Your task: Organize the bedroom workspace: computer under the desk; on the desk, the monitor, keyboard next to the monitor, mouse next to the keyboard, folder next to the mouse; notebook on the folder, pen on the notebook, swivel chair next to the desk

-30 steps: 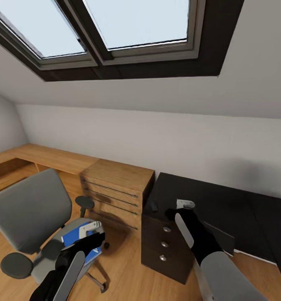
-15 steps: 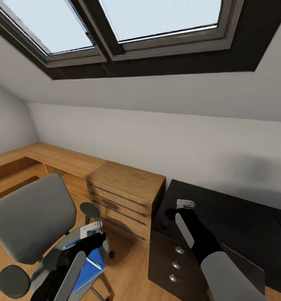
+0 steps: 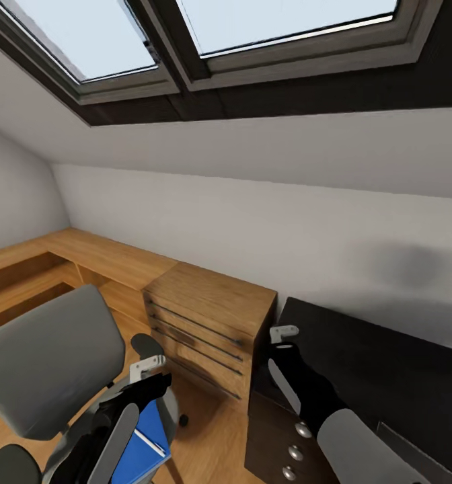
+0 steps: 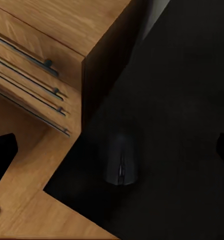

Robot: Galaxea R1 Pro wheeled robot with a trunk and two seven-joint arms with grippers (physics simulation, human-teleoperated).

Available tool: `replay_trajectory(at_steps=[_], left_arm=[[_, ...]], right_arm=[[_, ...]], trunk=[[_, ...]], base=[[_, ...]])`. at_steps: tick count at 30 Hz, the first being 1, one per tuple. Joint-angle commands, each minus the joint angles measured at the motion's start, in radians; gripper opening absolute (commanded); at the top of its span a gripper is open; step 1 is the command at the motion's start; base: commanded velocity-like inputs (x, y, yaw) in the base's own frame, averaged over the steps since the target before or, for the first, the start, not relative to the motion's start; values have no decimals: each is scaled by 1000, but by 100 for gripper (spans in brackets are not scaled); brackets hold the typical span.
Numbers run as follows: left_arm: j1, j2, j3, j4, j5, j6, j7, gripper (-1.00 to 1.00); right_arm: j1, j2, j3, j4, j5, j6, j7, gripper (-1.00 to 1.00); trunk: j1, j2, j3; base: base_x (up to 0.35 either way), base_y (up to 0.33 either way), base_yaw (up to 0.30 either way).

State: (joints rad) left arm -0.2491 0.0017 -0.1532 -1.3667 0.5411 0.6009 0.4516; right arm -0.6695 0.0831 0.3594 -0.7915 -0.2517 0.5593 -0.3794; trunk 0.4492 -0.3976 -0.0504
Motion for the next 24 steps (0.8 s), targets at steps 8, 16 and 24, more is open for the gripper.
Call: replay_trajectory(at_steps=[8,16,24], left_arm=[[0,1,-2,-84,11,3,9,100],[32,1,-3,-165,12,5,8,100],[53,1,-5,-246,94,4,7,100]], right_arm=[[-14,-6,20,97,-3,-102,-9,100],[-267,-7,20,417,-4,-121,81,100],[-357,-18,21,570,-12,-230,145,100]], trunk=[[1,-2,-2],[1,-2,-2],[20,-37,-18]], base=[[7,0,0],[0,0,0],[0,0,0]])
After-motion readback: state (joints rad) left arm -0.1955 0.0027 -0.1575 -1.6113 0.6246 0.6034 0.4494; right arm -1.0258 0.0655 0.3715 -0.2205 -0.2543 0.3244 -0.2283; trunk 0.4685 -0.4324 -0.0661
